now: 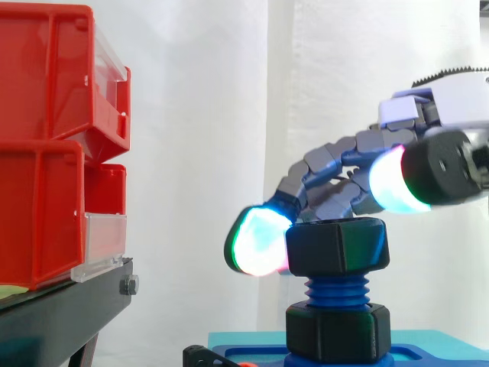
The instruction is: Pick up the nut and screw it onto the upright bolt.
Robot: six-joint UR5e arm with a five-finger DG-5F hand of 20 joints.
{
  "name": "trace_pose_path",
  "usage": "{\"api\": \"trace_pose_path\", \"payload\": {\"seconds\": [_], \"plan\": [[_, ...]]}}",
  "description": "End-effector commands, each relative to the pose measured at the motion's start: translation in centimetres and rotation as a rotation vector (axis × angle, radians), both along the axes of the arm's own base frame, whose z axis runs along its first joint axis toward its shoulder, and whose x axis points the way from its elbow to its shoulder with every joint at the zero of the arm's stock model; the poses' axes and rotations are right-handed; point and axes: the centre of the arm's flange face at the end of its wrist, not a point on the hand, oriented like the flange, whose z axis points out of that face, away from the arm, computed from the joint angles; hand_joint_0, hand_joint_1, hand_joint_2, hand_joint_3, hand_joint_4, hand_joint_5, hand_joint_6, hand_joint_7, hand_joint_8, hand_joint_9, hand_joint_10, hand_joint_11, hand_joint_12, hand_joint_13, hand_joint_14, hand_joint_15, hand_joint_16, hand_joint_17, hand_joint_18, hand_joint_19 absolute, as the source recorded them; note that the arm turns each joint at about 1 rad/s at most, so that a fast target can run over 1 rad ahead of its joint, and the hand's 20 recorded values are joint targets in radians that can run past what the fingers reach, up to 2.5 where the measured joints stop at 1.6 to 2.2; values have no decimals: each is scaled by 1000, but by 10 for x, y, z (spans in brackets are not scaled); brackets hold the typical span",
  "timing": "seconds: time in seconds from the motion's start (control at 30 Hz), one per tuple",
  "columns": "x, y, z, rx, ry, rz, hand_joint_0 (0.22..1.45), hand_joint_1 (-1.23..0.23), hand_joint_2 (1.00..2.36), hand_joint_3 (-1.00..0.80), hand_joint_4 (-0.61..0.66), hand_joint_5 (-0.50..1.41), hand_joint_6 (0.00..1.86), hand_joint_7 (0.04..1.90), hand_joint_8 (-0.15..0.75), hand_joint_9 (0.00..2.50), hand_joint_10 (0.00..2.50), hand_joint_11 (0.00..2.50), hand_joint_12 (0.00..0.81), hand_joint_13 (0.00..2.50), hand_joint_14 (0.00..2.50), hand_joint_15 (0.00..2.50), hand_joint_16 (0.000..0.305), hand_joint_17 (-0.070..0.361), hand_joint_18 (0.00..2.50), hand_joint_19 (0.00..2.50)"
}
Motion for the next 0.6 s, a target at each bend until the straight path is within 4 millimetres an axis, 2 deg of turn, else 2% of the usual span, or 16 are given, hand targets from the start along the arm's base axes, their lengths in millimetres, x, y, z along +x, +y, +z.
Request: {"api": "trace_pose_path", "payload": {"seconds": [0.0, 0.37, 0.47, 0.57], "plan": [[-5, 6, -5, -9, 53, 7, 442, -478, 1000, -500, 148, -212, 502, 710, 240, 434, 0, 0, 363, 132, 0, 0, 59, 132, 0, 0], [-6, 6, -6, -8, 59, 13, 454, -466, 1000, -500, 202, -145, 503, 875, 258, 596, 0, 29, 355, 262, 0, 0, 55, 123, 0, 0], [-6, 6, -6, -8, 59, 13, 442, -415, 1000, -500, 212, -130, 503, 905, 263, 608, 1, 37, 360, 268, 0, 0, 56, 125, 0, 0], [-6, 6, -6, -8, 57, 15, 422, -289, 1000, -500, 243, -99, 503, 958, 274, 642, 0, 42, 371, 288, 0, 0, 58, 130, 0, 0]]}}
